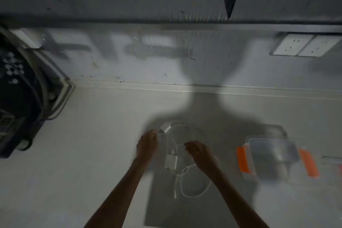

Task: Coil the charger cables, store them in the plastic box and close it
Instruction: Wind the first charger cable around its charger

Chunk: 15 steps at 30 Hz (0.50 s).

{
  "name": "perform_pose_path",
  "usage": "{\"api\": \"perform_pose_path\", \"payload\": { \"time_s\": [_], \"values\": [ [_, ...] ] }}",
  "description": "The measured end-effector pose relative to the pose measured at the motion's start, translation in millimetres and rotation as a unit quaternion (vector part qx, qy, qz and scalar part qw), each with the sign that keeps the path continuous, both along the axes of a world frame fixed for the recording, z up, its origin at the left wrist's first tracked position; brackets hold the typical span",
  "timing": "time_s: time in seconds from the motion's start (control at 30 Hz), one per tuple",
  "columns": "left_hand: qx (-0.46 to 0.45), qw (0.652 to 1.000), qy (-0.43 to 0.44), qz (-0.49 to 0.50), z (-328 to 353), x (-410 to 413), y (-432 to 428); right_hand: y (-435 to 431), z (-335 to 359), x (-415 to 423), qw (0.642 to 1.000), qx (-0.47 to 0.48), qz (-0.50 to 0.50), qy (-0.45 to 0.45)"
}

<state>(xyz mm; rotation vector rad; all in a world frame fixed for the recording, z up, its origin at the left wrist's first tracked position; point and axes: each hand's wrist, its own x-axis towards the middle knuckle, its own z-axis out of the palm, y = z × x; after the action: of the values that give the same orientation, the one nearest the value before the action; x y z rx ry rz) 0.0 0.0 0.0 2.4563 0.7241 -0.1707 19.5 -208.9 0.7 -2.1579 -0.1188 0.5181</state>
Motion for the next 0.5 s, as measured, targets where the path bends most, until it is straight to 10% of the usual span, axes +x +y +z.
{"api": "perform_pose_path", "payload": {
  "time_s": [0.27, 0.5],
  "values": [
    [-0.030, 0.985, 0.113, -0.126, -88.3, 103.1, 14.6, 76.5, -37.4, 81.1, 0.999, -0.038, 0.026, -0.010],
    [-0.075, 0.986, 0.047, -0.143, -70.5, 108.9, 16.1, 69.2, -42.7, 87.5, 0.992, -0.065, 0.064, -0.087]
  ]
}}
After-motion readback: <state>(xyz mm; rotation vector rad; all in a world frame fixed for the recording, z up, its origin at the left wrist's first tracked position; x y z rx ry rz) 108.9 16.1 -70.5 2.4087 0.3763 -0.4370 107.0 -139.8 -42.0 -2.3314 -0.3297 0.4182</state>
